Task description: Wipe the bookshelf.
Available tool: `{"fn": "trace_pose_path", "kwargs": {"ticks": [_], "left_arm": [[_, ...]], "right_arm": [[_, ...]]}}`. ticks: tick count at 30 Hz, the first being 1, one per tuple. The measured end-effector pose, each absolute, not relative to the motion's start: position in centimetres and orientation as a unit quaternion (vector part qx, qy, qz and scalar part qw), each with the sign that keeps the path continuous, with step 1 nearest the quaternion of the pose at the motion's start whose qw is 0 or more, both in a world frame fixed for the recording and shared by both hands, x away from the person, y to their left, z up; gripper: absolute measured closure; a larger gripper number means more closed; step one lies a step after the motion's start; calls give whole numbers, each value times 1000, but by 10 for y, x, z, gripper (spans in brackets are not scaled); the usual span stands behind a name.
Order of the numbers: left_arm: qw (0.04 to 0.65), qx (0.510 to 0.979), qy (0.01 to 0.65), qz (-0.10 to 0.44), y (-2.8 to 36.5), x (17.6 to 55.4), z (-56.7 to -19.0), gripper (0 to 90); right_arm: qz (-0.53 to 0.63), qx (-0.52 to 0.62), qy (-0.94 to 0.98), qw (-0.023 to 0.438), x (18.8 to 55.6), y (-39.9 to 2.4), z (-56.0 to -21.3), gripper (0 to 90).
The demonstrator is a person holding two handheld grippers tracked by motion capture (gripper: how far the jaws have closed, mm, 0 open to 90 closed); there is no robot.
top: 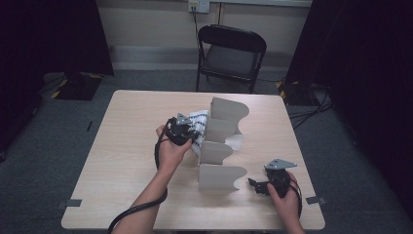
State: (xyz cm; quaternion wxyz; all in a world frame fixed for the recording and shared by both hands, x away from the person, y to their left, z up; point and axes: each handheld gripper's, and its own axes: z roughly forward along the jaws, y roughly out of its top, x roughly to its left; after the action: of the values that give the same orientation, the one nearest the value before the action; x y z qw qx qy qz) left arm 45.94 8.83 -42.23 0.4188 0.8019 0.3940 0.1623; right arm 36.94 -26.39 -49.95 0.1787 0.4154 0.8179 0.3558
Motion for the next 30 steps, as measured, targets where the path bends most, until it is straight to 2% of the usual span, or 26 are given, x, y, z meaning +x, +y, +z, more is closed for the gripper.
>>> {"fn": "trace_pose_path", "kwargs": {"ticks": [11,22,27,28,30], "left_arm": [[400,815,397,137,85,454,-459,813],[391,816,404,132,87,449,-476,803],[380,819,404,145,99,450,-477,746],[376,822,401,151,102,450,-477,703],[377,817,409,154,106,450,-478,680]], "right_arm": [[356,415,818,179,369,-264,-500,120],[356,415,818,179,369,-264,-500,120],[356,415,818,179,369,-264,-499,120],[356,415,818,179,369,-264,-499,120],[356,415,818,179,369,-264,-500,120]]}}
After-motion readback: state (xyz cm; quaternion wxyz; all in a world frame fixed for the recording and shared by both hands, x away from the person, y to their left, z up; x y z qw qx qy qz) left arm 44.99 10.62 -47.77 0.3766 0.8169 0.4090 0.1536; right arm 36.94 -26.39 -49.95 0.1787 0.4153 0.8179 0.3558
